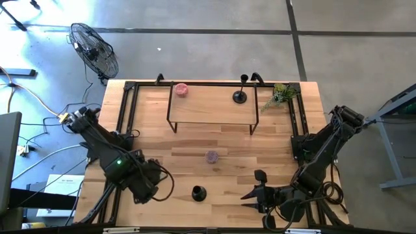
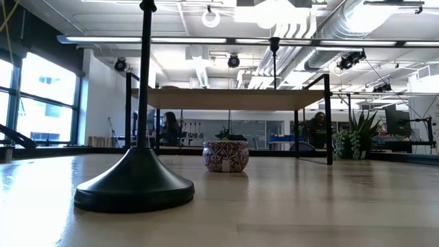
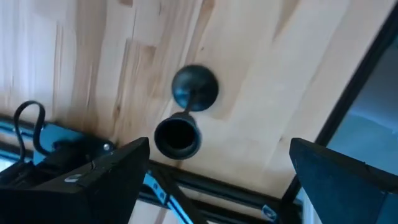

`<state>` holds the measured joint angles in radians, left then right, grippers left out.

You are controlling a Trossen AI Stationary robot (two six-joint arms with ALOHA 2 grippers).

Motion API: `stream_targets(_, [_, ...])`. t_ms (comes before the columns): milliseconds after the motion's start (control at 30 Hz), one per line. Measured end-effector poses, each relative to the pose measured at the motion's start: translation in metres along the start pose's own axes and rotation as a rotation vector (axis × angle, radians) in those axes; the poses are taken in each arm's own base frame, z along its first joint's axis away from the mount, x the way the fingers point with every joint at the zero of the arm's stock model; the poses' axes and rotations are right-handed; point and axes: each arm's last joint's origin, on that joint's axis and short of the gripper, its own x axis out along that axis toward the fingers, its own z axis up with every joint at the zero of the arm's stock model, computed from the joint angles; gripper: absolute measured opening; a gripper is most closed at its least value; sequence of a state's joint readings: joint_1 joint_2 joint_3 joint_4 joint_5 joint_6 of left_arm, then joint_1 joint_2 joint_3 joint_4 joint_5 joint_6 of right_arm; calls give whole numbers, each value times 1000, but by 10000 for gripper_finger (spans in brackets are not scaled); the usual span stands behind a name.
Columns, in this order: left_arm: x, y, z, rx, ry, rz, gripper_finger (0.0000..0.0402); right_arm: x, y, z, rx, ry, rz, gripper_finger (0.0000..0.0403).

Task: Pick & Place candle stick holders
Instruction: Put the left black candle holder on the shelf

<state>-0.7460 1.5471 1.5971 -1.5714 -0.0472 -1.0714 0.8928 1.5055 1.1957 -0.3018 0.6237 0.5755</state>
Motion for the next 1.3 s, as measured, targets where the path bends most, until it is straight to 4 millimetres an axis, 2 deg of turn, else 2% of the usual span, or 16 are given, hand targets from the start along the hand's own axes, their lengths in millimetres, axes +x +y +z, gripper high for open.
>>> stream_targets(200, [10,1,-1,-9,-1,46,381,0,-1,0,0,-14,-22,83])
stream_targets(600, [10,2,0,-39,-34,64,381,0,-1,2,11,-26,-19,83])
stream_targets(1300, [12,0,0,-241,-4,54,381,9,4,-4,30,-8,-7,83])
